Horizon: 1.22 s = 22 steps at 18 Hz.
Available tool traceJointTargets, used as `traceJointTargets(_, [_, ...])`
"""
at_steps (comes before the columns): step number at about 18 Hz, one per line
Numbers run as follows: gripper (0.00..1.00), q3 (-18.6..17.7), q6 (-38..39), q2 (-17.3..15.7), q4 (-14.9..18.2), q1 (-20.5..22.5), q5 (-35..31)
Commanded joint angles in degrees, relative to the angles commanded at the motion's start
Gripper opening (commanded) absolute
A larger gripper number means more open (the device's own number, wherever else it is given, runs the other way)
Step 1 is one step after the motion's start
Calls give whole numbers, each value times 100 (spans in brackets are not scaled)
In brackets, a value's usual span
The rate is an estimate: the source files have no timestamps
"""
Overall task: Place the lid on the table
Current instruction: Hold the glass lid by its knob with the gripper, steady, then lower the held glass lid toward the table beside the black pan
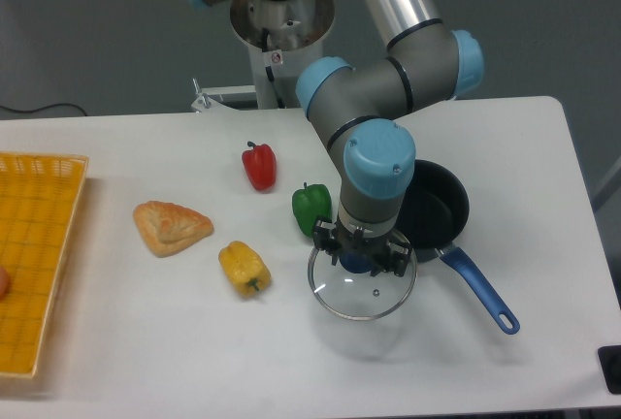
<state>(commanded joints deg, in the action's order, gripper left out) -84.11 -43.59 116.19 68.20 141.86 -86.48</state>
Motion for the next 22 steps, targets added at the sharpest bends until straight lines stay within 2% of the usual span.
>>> traceJointTargets(14, [67,-79,123,61,-44,-9,0])
traceJointTargets(22, [67,-79,352,255,-396,-88,0])
